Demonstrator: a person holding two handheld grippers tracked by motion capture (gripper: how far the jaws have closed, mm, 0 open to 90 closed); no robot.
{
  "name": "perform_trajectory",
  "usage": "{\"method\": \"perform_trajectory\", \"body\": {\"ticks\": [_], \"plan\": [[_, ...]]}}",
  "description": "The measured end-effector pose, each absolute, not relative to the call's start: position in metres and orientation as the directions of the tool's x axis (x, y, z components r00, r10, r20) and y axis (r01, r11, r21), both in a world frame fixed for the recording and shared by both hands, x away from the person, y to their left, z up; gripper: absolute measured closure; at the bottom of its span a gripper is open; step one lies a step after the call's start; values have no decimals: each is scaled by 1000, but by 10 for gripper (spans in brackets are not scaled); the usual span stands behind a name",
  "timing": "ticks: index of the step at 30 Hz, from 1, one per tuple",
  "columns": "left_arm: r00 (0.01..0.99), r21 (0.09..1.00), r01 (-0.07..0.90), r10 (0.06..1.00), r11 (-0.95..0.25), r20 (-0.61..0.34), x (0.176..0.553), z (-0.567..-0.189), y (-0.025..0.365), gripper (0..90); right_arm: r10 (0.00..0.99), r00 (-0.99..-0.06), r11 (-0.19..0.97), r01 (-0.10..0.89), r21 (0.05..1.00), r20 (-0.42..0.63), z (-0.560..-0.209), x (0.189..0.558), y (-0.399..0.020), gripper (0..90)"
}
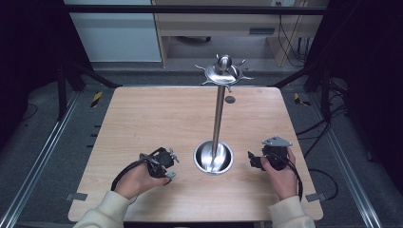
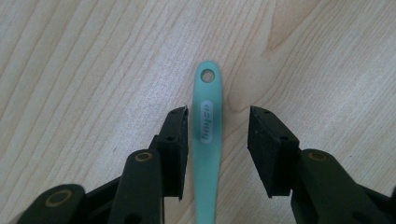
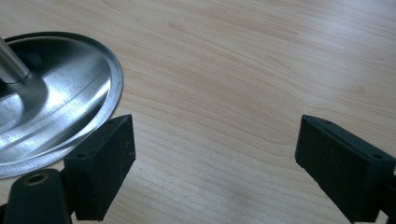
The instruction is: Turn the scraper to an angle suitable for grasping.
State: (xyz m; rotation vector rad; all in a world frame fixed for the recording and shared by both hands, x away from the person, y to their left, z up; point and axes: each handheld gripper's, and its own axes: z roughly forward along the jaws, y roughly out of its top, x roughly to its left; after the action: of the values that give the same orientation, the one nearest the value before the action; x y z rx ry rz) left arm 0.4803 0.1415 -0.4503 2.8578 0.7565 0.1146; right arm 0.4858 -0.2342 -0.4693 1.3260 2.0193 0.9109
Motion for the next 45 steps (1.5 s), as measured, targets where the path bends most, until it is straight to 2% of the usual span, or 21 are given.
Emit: {"method": "perform_trajectory", "body": {"ticks": [16,22,32,34,41,45], "plan": [[858,179,498,512,-849,43,484,-456,140,597,929,-360,282,554,783,-79,-469,486,-234,125],[862,167,492,505,-854,44,485,-457,138,665,929,-362,284,553,783,-81,-469,486,-235,125],[867,146,485,496,-863,51,486,-462,136,700,930,-358,278,552,786,-77,-469,485,-235,125],[865,153,488,499,-859,43,486,-462,138,727,931,-358,275,551,788,-74,-468,485,-235,125],[868,163,482,495,-861,46,484,-462,138,738,931,-357,276,552,786,-76,-469,485,-235,126],[866,202,480,497,-854,46,482,-455,143,739,931,-357,276,553,786,-76,-469,486,-234,125]]}}
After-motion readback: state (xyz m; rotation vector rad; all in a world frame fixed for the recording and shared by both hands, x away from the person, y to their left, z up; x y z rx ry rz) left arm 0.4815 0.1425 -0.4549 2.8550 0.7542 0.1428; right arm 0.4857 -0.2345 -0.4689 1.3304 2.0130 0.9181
